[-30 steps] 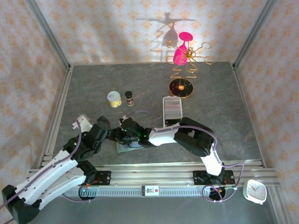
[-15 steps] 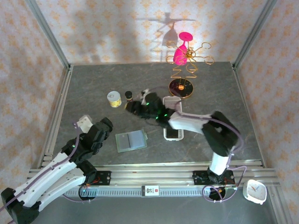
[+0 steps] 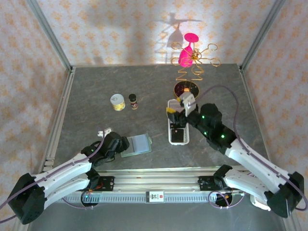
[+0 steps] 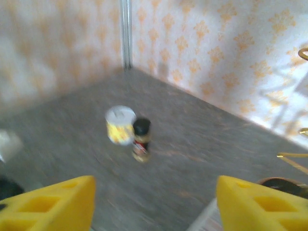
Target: Put the credit cards into the card holder
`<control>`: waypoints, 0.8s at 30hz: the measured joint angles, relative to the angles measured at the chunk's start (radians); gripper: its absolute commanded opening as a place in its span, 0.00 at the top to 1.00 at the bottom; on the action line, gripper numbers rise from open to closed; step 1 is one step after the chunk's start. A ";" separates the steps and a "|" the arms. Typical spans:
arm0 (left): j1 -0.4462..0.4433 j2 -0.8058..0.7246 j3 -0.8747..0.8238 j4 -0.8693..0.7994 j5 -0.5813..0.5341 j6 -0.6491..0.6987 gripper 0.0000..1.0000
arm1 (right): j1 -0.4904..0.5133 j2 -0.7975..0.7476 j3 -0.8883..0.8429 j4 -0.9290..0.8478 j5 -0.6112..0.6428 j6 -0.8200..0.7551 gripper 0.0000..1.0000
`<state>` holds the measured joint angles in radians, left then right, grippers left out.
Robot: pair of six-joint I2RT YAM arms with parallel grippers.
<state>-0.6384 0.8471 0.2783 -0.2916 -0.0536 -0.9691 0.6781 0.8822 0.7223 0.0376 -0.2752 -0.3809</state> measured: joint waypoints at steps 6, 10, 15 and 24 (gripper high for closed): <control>0.000 0.055 -0.008 0.089 0.048 0.014 0.27 | 0.000 -0.027 -0.012 -0.232 0.036 -0.350 0.32; 0.000 0.092 -0.008 0.126 0.060 0.029 0.28 | 0.000 -0.004 -0.012 -0.337 0.083 -0.485 0.32; 0.007 0.128 0.003 0.136 0.070 0.047 0.34 | -0.011 0.088 -0.012 -0.403 0.152 -0.613 0.28; 0.013 0.221 0.056 0.115 0.073 0.098 0.41 | -0.055 0.211 -0.015 -0.356 0.183 -0.774 0.25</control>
<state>-0.6254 1.0683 0.3340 -0.1768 0.0193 -0.8715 0.6231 1.0931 0.7074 -0.3187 -0.0921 -1.1553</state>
